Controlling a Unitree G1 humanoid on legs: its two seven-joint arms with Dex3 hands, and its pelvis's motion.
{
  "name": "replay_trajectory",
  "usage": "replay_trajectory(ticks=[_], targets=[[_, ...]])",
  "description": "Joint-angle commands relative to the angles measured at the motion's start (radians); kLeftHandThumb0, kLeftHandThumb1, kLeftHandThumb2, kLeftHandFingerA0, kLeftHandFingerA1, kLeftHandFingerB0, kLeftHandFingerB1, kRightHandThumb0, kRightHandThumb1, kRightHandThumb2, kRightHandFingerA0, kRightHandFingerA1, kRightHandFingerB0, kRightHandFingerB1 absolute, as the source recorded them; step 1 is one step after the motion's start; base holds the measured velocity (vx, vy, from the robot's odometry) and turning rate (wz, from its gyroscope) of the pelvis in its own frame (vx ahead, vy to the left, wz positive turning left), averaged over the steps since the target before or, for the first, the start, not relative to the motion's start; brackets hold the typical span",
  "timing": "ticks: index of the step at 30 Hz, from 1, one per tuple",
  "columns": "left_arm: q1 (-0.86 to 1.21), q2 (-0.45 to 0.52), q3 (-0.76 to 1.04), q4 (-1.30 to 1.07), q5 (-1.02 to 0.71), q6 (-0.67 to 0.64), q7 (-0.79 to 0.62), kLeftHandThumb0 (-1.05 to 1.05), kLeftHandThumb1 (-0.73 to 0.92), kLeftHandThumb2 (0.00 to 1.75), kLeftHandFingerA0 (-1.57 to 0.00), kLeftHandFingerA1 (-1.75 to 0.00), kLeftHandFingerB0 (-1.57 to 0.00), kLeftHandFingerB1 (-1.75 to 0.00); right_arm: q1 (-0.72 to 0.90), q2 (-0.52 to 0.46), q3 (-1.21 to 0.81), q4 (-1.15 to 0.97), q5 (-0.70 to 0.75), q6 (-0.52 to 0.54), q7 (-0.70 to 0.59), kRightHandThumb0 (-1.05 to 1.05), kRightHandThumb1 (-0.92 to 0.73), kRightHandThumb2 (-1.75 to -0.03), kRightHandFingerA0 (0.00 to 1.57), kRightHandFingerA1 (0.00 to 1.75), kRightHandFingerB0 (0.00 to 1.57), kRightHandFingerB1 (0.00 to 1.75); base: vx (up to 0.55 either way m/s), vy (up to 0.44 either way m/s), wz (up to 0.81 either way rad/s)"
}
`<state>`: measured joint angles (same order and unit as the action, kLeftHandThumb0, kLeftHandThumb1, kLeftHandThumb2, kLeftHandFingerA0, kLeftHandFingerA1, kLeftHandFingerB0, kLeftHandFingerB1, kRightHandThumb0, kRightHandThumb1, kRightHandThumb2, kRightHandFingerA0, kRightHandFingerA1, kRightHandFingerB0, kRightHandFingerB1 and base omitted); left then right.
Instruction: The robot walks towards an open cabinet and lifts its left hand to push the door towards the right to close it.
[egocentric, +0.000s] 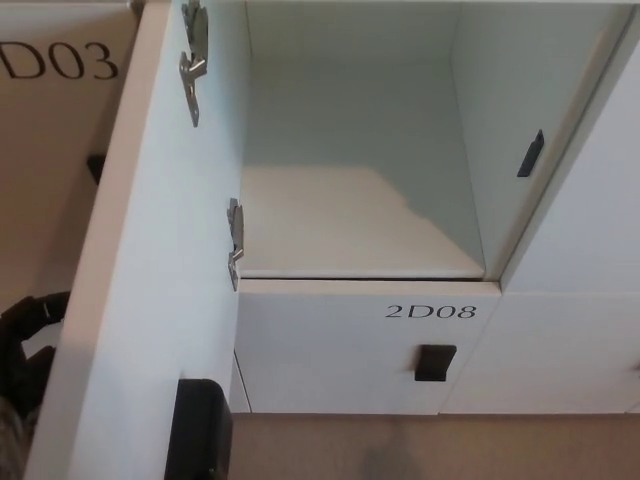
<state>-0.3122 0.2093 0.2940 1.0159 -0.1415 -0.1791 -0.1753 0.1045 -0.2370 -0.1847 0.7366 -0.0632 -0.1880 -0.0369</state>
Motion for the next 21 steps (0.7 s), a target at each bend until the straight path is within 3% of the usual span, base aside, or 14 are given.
replay_trajectory(ticks=[1,5,6,7,8,10,11,13,14,15,16,18,19,21], targets=[[0.168,-0.184,-0.032,-0.344,-0.042,-0.041,0.087,-0.99,0.90,0.69,-0.24,-0.49,-0.01,-0.99,0.020,-0.015,-0.018,-0.030,0.024,0.003,0.003,-0.27,-0.73,-0.61,0.58,0.54,0.42,0.42,-0.03,-0.081,0.01],[0.268,-0.431,-0.198,-0.635,0.027,-0.071,0.192,-1.04,0.75,0.70,-0.23,-0.55,-0.08,-0.77,0.034,-0.012,0.000,-0.047,0.004,0.028,-0.001,-0.24,-0.73,-0.61,0.57,0.51,0.42,0.42,-0.02,-0.061,0.02],[0.249,-0.521,-0.311,-0.641,0.072,-0.075,0.188,-0.90,0.54,1.04,-0.26,-0.64,-0.22,-0.63,0.044,-0.008,0.007,-0.047,-0.004,0.029,-0.004,-0.24,-0.72,-0.61,0.55,0.52,0.41,0.42,-0.03,-0.083,0.01],[0.249,-0.521,-0.311,-0.641,0.072,-0.075,0.188,-0.90,0.54,1.04,-0.26,-0.64,-0.22,-0.63,0.044,-0.008,0.007,-0.047,-0.004,0.029,-0.004,-0.24,-0.72,-0.61,0.55,0.52,0.41,0.42,-0.03,-0.084,0.03],[0.097,-0.697,-0.502,-0.523,0.152,-0.006,0.130,-0.42,0.40,1.07,-0.02,-0.56,0.00,-0.54,0.057,-0.011,0.019,-0.041,-0.020,0.011,-0.008,-0.32,-0.73,-0.62,0.61,0.62,0.55,0.54,-0.03,-0.084,0.02],[-0.015,-0.812,-0.631,-0.429,0.205,0.049,0.082,-0.42,0.40,1.07,-0.02,-0.56,0.00,-0.54,0.065,-0.013,0.026,-0.037,-0.031,-0.003,-0.011,-0.32,-0.73,-0.62,0.61,0.62,0.55,0.54,-0.04,-0.083,0.02],[-0.100,-0.908,-0.728,-0.362,0.223,0.092,0.018,-0.78,0.53,0.91,-0.17,-0.66,-0.23,-0.58,0.068,-0.011,0.033,-0.041,-0.039,-0.009,-0.016,-0.32,-0.73,-0.62,0.61,0.62,0.55,0.54,-0.04,-0.085,0.07],[-0.142,-0.955,-0.774,-0.331,0.225,0.118,-0.019,-0.78,0.53,0.91,-0.17,-0.66,-0.23,-0.58,0.069,-0.008,0.037,-0.045,-0.043,-0.011,-0.020,-0.32,-0.73,-0.62,0.61,0.62,0.55,0.54,-0.04,-0.091,0.18],[-0.174,-1.057,-0.829,-0.241,0.229,0.105,-0.060,-0.67,0.57,0.58,-0.67,-0.40,-0.59,-0.39,0.066,0.007,0.033,-0.067,-0.035,0.025,-0.027,-0.21,-0.74,-0.61,0.62,0.57,0.43,0.40,-0.05,-0.089,0.06],[-0.193,-1.140,-0.899,-0.170,0.226,0.091,-0.112,-0.67,0.51,0.88,-0.50,-0.51,-0.42,-0.47,0.057,0.018,0.030,-0.082,-0.024,0.040,-0.029,-0.22,-0.72,-0.61,0.59,0.55,0.44,0.43,-0.05,-0.089,0.06],[-0.202,-1.191,-0.948,-0.124,0.224,0.081,-0.143,-0.67,0.51,0.88,-0.50,-0.51,-0.42,-0.47,0.051,0.026,0.027,-0.092,-0.017,0.050,-0.030,-0.22,-0.72,-0.61,0.59,0.55,0.44,0.43,-0.05,-0.086,0.14],[-0.206,-1.217,-0.980,-0.103,0.219,0.077,-0.160,-0.67,0.51,0.88,-0.50,-0.51,-0.42,-0.47,0.047,0.029,0.026,-0.097,-0.012,0.053,-0.030,-0.22,-0.72,-0.61,0.59,0.55,0.44,0.43,-0.06,-0.090,0.09],[-0.181,-1.207,-1.046,-0.120,0.202,0.083,-0.159,-0.67,0.61,0.59,-0.58,-0.39,-0.55,-0.38,0.034,0.018,0.032,-0.086,-0.016,0.055,-0.017,-0.22,-0.72,-0.60,0.57,0.54,0.41,0.43,-0.06,-0.088,-0.03],[-0.121,-1.166,-1.142,-0.157,0.176,0.077,-0.157,-0.64,0.61,0.59,-0.58,-0.38,-0.56,-0.38,0.024,-0.002,0.044,-0.083,-0.032,0.057,-0.003,-0.24,-0.74,-0.62,0.57,0.53,0.41,0.43,-0.06,-0.091,-0.01]])
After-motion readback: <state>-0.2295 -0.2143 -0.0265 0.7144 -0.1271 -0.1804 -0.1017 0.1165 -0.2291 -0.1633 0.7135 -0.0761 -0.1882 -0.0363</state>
